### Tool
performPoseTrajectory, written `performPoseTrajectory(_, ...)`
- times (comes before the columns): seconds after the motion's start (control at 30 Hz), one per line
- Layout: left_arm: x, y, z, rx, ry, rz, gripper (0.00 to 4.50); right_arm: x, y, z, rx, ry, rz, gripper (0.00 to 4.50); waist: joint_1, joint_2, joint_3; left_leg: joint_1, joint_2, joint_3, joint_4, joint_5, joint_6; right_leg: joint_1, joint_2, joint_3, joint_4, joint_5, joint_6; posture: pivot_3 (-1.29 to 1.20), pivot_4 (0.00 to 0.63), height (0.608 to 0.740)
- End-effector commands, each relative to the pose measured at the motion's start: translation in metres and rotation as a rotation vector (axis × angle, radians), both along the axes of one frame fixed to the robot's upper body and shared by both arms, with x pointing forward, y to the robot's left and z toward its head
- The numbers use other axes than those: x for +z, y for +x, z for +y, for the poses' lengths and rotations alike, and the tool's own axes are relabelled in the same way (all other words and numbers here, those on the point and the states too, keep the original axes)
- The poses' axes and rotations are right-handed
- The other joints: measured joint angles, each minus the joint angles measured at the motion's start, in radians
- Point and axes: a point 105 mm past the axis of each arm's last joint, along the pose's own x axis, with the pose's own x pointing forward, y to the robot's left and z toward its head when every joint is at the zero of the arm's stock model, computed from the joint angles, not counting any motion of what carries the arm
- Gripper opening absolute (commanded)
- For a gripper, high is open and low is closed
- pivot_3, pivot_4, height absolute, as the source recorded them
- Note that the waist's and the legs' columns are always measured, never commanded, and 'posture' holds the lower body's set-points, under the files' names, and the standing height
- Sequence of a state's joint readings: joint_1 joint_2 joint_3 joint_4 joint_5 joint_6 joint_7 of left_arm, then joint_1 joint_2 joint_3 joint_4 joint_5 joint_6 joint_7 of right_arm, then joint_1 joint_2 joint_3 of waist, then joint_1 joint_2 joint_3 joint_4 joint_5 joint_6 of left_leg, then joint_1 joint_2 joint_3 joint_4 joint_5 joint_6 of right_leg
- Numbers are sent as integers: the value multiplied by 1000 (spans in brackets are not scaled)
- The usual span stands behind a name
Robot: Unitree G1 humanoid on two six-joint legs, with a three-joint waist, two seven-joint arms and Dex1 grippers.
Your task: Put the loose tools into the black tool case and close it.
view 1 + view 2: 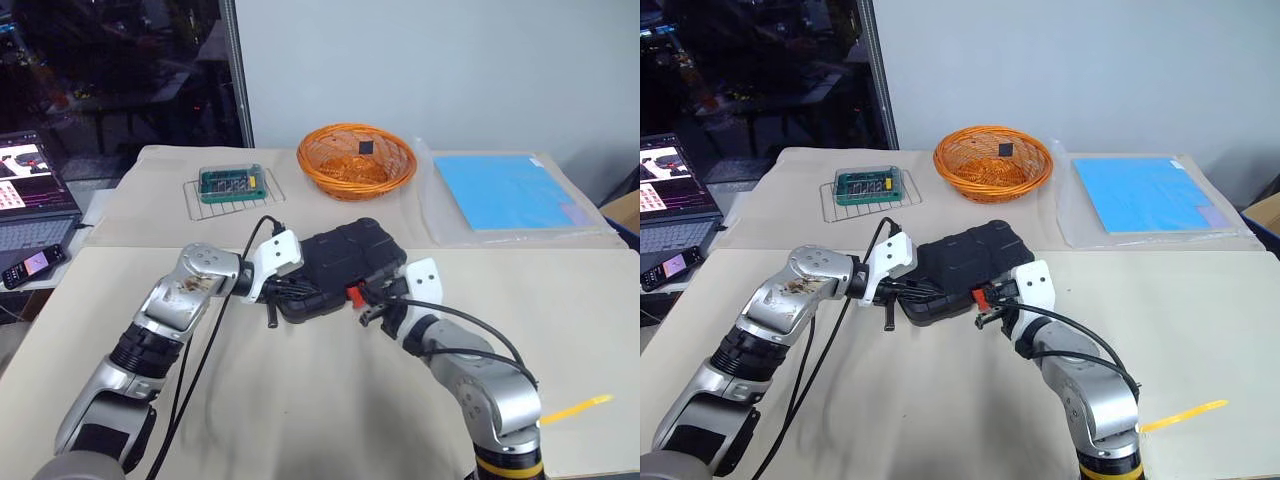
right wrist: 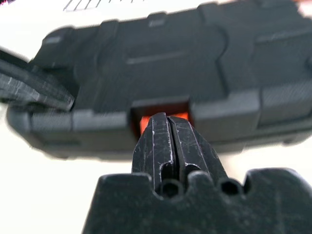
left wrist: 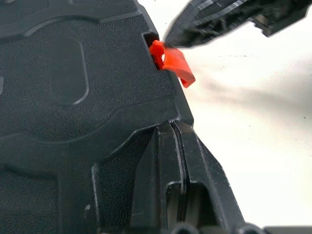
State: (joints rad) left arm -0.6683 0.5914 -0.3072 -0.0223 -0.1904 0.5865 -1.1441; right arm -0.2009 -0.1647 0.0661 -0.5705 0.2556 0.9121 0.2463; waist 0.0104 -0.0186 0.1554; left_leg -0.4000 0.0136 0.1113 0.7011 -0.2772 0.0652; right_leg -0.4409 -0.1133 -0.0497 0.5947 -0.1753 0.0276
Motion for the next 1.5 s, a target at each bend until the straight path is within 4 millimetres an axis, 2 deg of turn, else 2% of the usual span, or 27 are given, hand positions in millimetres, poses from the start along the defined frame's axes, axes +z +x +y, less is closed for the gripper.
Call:
performPoseTrajectory(0.03,-35,-4,8,40,83,112,0,11,1,5,18,16,-55,91,1,0,0,0,0,0,-1,0,0,0,0,0,0,0,0,0,150,740)
performPoseTrajectory(0.17,-36,-5,7,40,83,113,0,10,2,6,29,13,-54,91,2,0,0,-1,0,0,-3,4,7,1,0,0,0,0,-1,0,150,740)
performPoseTrajectory(0.37,-36,-4,7,42,83,110,0,-4,-3,7,53,-80,-26,91,1,0,0,1,0,0,-3,3,5,1,0,0,-1,0,0,0,150,740)
performPoseTrajectory(0.53,-36,-5,8,46,83,111,0,7,-15,2,38,-38,-70,91,2,0,0,0,0,0,-4,1,1,1,0,0,-1,-1,0,0,150,740)
performPoseTrajectory(0.7,-36,-6,9,48,84,112,0,19,-29,-6,28,5,-116,91,2,0,0,-2,0,0,-4,4,7,1,0,0,-1,-1,0,0,150,740)
performPoseTrajectory(0.9,-36,-6,9,49,84,110,0,6,-43,-10,49,-37,-50,91,2,0,0,-1,0,0,-4,1,2,1,0,0,-1,-1,0,0,150,740)
performPoseTrajectory(1.03,-36,-5,9,48,83,108,0,-8,-40,-13,37,-79,11,91,2,0,0,-1,0,0,-4,1,2,1,0,0,-1,-1,0,0,150,740)
performPoseTrajectory(1.17,-36,-5,9,50,84,107,0,-15,-26,-7,42,-98,23,91,1,0,0,0,0,0,-4,1,2,1,0,0,-1,-1,0,0,150,740)
performPoseTrajectory(1.5,-37,-8,8,51,81,111,0,0,-8,11,77,-84,-29,91,0,0,0,-1,0,0,-4,4,7,0,0,0,-1,-1,0,0,150,740)
